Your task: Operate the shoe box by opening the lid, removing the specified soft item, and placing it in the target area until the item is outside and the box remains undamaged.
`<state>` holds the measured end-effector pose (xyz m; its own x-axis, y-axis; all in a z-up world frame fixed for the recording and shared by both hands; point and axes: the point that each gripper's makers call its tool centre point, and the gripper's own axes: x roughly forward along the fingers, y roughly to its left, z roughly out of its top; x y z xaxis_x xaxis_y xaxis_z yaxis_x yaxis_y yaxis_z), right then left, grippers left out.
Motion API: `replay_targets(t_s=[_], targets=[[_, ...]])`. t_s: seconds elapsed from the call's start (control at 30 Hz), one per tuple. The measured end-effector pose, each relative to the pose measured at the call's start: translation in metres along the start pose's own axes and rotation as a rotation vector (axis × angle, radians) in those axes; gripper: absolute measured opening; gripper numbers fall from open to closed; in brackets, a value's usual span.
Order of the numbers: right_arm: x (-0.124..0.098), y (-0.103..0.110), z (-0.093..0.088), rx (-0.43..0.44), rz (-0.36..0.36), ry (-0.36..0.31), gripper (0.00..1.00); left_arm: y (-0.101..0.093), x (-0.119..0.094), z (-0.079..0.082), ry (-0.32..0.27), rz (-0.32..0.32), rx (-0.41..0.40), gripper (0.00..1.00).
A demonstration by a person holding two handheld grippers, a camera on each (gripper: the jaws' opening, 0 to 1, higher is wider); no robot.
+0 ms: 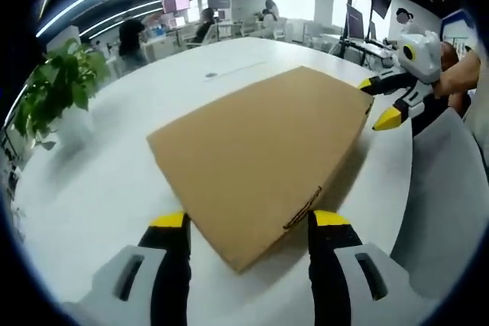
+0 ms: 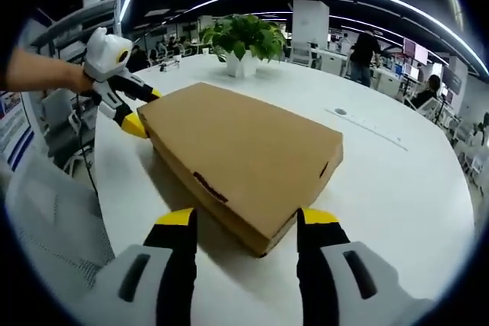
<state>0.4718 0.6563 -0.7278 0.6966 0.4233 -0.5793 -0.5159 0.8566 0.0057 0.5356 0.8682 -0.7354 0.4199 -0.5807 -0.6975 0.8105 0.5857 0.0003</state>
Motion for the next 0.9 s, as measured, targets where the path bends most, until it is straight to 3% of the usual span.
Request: replay_targets(t_s=[0.23, 0.63, 0.9], targets=[[-0.001, -0.008, 0.001, 0.019, -0.030, -0.003, 0.39, -0.003, 0.000, 0.001, 0.016, 0.006, -0.015, 0.63], [-0.002, -0.007, 0.001, 0.024, -0.018, 0.001, 0.40, -0.006, -0.002, -0.001, 0.034, 0.033, -0.043, 0.65], [-0.005, -0.007, 0.004, 0.037, -0.010, -0.006, 0.40, -0.011, -0.009, 0.005, 0.017, 0.042, -0.052, 0.65]])
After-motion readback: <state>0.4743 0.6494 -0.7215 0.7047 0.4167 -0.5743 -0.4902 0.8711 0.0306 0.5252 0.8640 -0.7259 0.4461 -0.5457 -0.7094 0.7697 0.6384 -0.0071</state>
